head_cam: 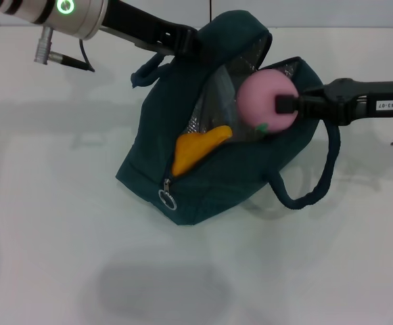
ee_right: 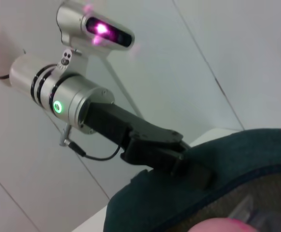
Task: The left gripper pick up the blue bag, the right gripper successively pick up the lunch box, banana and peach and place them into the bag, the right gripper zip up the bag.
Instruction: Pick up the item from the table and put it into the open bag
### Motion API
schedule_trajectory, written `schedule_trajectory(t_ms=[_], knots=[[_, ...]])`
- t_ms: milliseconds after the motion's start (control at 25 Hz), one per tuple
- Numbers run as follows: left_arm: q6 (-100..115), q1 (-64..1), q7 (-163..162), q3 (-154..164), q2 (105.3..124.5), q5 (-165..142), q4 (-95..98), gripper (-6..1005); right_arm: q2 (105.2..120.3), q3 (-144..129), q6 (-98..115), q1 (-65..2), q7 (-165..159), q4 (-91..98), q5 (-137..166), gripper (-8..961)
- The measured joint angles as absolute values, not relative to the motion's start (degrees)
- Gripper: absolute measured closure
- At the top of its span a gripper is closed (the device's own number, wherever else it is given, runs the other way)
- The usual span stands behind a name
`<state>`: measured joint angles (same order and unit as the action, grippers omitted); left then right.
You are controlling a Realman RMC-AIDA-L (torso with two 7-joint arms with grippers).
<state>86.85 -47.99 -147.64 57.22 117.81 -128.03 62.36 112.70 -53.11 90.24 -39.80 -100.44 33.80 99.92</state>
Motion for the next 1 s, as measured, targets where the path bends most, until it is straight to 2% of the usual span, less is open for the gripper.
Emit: schedule_trajectory(t_ms=[120, 320, 440, 480, 640, 800, 1000], knots=[[86.7, -48.0, -147.6, 57.4, 117.93, -128.1, 62.6, 868, 112.97, -53.8, 89.4, -40.9, -100.9, 33.0, 101.6, 854], [86.7, -48.1, -147.5, 57.5, 117.99, -128.1, 62.6, 867, 114.96, -56.1, 86.9, -42.9, -101.4, 32.7, 105.0, 777], [86.7, -48.1, -147.3, 57.5, 118.03, -128.1, 62.6, 867, 115.43, -58.6, 87.0, -43.9, -101.5, 32.7, 104.8, 730], [86.7, -48.1, -147.2, 57.5, 118.04, -128.1, 62.6, 867, 115.54, -59.0, 87.0, -44.1, -101.5, 32.6, 104.8, 686], [86.6, -47.7, -147.2, 57.5, 118.11, -128.1, 62.6, 867, 115.26, -58.7, 86.3, -43.6, -102.2, 32.7, 104.0, 512], [86.6, -47.5, -147.2, 57.3, 118.09, -128.1, 62.4, 867, 114.81, -58.6, 88.2, -42.2, -102.3, 33.6, 101.4, 410], [86.7, -47.9, -147.2, 57.5, 118.14, -128.1, 62.3, 866, 115.04, -58.6, 92.7, -40.7, -101.4, 35.8, 97.7, 309]])
